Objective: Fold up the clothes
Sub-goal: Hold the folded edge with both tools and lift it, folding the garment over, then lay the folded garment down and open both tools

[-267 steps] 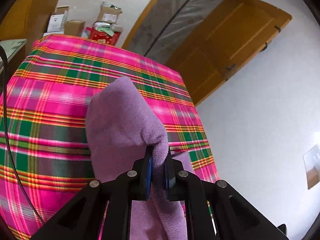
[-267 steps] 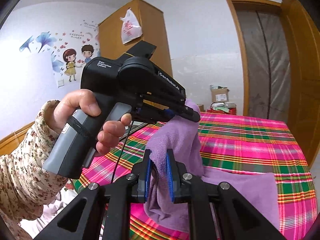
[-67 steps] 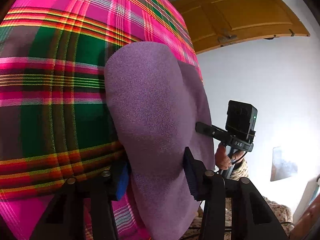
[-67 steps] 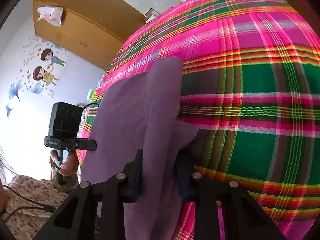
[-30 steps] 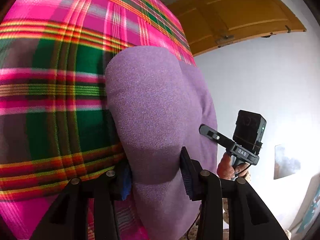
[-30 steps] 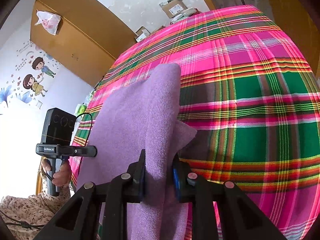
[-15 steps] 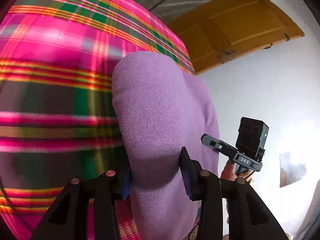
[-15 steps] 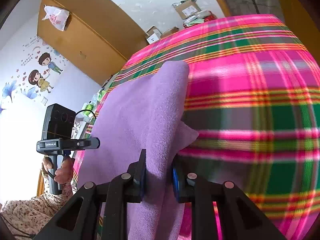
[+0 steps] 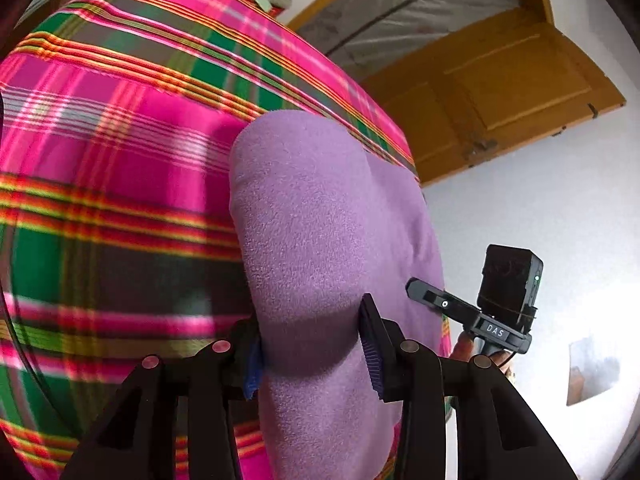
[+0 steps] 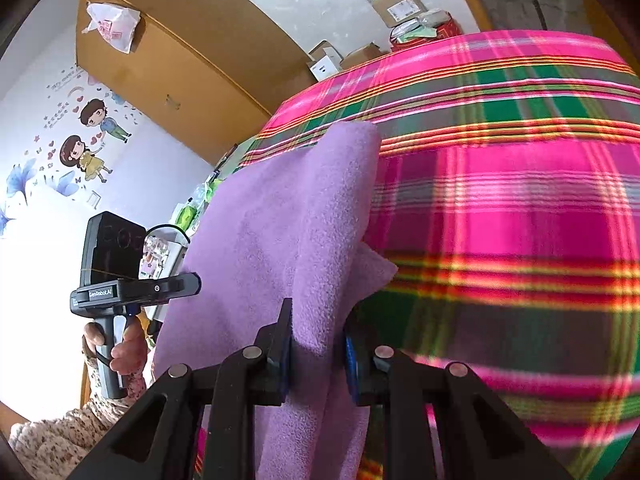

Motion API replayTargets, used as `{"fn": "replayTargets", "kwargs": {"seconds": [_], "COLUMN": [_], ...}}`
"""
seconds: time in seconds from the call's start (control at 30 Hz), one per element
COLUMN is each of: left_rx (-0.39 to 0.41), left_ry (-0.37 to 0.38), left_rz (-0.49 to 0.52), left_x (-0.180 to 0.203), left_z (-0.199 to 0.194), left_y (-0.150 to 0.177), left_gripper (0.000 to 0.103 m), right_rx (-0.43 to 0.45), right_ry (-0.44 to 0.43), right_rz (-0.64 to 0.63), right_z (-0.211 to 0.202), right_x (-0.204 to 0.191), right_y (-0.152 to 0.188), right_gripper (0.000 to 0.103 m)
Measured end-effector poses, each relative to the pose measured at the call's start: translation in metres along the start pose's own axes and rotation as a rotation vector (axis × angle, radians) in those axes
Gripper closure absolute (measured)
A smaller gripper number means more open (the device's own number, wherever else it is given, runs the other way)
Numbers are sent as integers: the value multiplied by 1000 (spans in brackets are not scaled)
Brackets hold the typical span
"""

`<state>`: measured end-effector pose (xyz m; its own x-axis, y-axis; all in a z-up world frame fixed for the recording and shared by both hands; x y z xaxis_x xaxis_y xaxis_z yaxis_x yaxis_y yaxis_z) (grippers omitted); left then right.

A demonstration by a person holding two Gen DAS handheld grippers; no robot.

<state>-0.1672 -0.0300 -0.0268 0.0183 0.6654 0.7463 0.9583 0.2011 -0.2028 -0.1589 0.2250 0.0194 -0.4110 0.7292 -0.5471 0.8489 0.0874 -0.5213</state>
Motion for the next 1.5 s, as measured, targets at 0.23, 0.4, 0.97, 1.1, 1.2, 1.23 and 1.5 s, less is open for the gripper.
{"fn": "replayTargets", "kwargs": {"seconds": [0.23,0.4,0.97,1.1,1.2,1.23,1.5], "left_rx": [26,50,64,68,73,78,163], "left_ry": [-26,-46,-49,-63,-80,-86,-151], "left_rz": [-21,-36,-54,-51,-50,-52,-91], "left_x": [-11,-22,-70,-71,-71,-71,-68], "left_z": [4,4,-5,-9,-13,-13,-30], "left_y": [-37,-63,-98,-93,-92,-91,-73], "left_gripper": [60,60,59,52,46,45,45], "right_rx": [-11,-6,5,10,23,27,92], "right_ry": [-9,-20,13,-2,18,33,222], "right_rz": [13,14,-6,27,27,24,-121], "right_z": [27,45,91,94,94,95,82], "right_x": [2,0,2,7,6,5,-23], "right_y": [-23,-36,-60,-59,-58,-57,-56], "right_gripper": [82,82,81,79,74,71,69]}}
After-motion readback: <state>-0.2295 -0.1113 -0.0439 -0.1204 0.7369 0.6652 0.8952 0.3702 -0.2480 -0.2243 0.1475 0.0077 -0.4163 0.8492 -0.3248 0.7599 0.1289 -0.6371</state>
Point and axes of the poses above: each gripper's, at about its wrist camera, not at the fingertips, and z roughly the way its jaws point, x to its right, y to its underside, the point moved 5 cm from there along z, roughly the way its jaws point, and after that the axes turned 7 degrees about -z, right-handed, at the moved point
